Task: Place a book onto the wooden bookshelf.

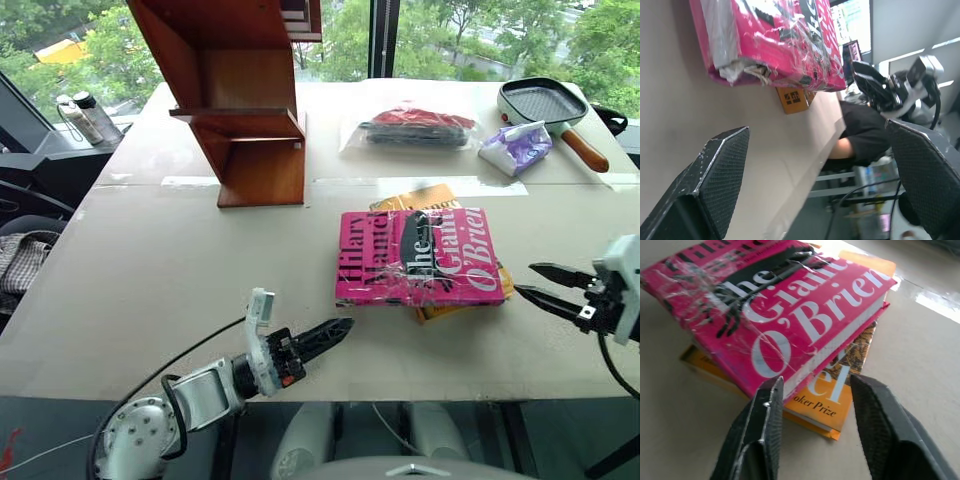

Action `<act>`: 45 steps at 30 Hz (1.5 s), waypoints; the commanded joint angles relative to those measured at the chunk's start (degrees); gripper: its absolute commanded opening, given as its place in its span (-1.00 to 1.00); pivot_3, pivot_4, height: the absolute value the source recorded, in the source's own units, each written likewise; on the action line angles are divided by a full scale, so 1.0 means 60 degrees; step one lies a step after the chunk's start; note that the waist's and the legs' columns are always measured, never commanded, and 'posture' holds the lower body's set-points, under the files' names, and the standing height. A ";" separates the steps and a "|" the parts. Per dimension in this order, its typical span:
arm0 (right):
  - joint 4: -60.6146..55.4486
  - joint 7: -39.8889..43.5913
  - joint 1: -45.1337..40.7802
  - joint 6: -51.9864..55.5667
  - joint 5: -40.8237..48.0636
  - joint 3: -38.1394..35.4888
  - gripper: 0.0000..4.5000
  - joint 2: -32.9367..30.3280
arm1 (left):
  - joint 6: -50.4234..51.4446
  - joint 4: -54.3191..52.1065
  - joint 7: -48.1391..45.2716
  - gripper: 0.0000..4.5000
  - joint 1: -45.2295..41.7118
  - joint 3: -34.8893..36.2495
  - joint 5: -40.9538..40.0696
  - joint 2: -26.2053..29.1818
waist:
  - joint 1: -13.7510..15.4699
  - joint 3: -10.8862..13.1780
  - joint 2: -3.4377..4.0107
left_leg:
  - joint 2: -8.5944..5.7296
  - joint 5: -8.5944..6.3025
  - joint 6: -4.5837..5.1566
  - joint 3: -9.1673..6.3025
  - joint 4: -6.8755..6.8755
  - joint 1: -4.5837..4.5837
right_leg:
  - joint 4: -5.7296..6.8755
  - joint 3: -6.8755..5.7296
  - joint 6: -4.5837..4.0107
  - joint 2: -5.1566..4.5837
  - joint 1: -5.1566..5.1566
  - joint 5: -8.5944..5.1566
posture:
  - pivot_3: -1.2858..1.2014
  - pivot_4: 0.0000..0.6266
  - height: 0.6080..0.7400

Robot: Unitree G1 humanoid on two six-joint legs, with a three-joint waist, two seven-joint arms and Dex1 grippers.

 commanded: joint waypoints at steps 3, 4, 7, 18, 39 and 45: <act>-0.0849 0.0734 0.0842 -0.0462 0.0824 -0.1174 0.95 0.0087 | -0.0557 0.0520 0.2311 1.00 -0.0465 -0.0841 -0.2770 -0.0321 | 0.0034 -0.0004 0.0002 | 0.0003 0.0000 -0.0001 0.0005 0.0003 0.0039 | -0.0001 0.0005 -0.0002 0.0000 0.0038 -0.0002 | 0.03 -0.52 1.00; -0.0921 0.0738 0.0997 -0.0490 0.0827 -0.1180 0.95 0.0098 | -0.0634 0.0608 0.2554 1.00 -0.0595 -0.0934 -0.2889 -0.0514 | 0.0080 -0.0005 -0.0001 | 0.0001 0.0000 0.0000 0.0007 0.0004 0.0059 | -0.0004 0.0005 -0.0003 -0.0001 0.0060 -0.0003 | 0.03 -0.52 1.00; -0.0972 0.0676 0.1301 -0.0657 0.0746 -0.1178 0.95 0.0156 | -0.0811 0.0822 0.3111 1.00 -0.0943 -0.1142 -0.2966 -0.1203 | 0.0138 -0.0009 -0.0001 | -0.0002 -0.0001 0.0000 0.0015 0.0003 0.0108 | -0.0025 0.0010 -0.0038 0.0002 0.0120 -0.0025 | 0.03 -0.52 1.00; -0.1024 0.1004 0.2141 -0.1126 0.0948 -0.1793 0.95 0.0257 | -0.1374 0.2052 0.5198 1.00 -0.2234 -0.1386 -0.2966 -0.3584 | 0.0254 -0.0019 -0.0004 | -0.0012 0.0000 -0.0001 0.0016 0.0004 0.0109 | -0.0027 0.0011 -0.0038 0.0005 0.0127 -0.0025 | 0.03 -0.52 1.00; -0.1581 0.0545 0.2506 -0.1543 0.1204 -0.1481 1.00 0.0533 | -0.2555 0.4360 0.5974 0.75 -0.4451 -0.1145 -0.0208 -0.5543 | 0.0481 -0.0032 -0.0030 | -0.0029 0.0001 -0.0002 0.0015 0.0005 0.0109 | -0.0045 0.0003 -0.0039 0.0007 0.0144 -0.0028 | 0.03 -0.52 1.00; -0.1536 0.0358 0.2338 -0.1629 0.1259 -0.1369 1.00 0.0552 | -0.2578 0.4830 0.5256 -0.26 -0.4867 -0.0573 0.0472 -0.5870 | 0.0481 -0.0032 -0.0031 | -0.0028 0.0001 -0.0002 -0.0001 0.0004 0.0118 | -0.0054 -0.0007 -0.0037 0.0005 0.0164 -0.0029 | 0.03 -0.52 1.00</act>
